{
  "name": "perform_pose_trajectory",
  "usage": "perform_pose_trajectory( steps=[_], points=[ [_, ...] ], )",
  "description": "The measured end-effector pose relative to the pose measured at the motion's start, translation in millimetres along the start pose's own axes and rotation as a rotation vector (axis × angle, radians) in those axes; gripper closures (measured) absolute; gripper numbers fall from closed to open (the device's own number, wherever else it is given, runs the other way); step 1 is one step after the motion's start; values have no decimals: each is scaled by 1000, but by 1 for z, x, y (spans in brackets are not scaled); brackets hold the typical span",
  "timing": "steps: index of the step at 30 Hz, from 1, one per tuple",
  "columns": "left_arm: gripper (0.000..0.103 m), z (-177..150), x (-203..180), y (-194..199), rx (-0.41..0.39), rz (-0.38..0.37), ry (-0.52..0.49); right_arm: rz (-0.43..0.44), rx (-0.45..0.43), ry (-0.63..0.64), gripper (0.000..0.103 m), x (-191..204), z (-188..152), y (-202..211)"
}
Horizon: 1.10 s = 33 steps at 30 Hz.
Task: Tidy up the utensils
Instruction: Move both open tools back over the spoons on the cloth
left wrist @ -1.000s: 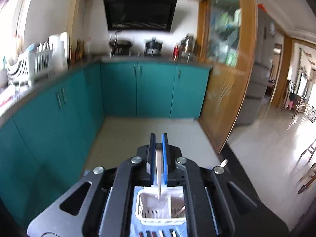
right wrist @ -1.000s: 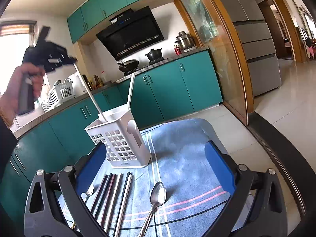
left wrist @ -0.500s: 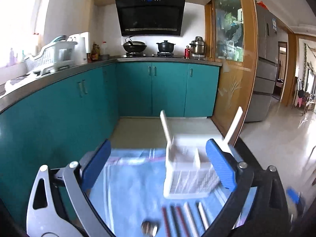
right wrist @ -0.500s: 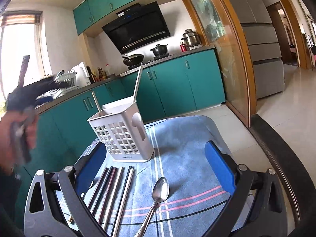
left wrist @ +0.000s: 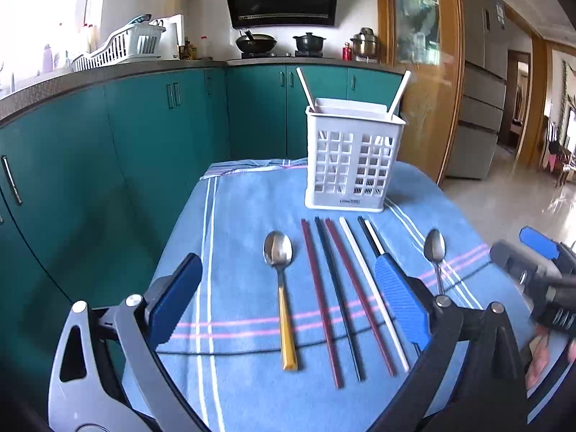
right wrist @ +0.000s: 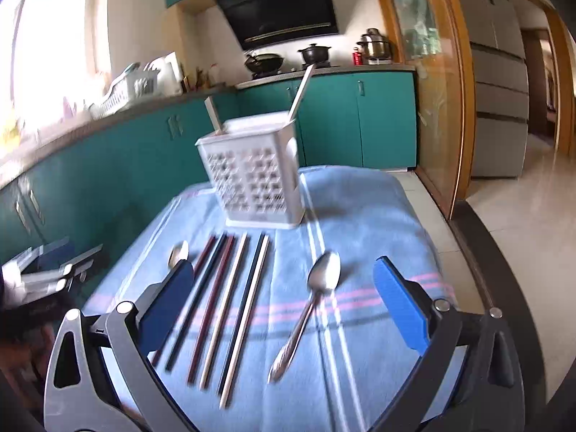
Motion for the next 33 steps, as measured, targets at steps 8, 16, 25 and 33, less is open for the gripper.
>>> perform_pose_trajectory(
  steps=[8, 16, 25, 33],
  points=[
    [7, -21, -14, 19, 18, -39, 9, -2, 19, -19, 5, -6, -20, 16],
    [7, -33, -22, 9, 49, -37, -15, -2, 23, -13, 5, -5, -21, 13],
    [7, -33, -19, 3, 60, -40, -7, -10, 26, -20, 5, -9, -20, 10],
    [7, -27, -17, 2, 58, -69, -21, 3, 24, -11, 5, -10, -16, 9]
  ],
)
Point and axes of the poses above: each gripper's, at about its wrist camera, not at the fingertips, and y roughly against the way its jaws point, x to its left, z to its top, the point moved 9 cm from there along -y, roughly the way its jaws point, and after that the axes turned 12 degrees about -z, right-handed, at the moved point
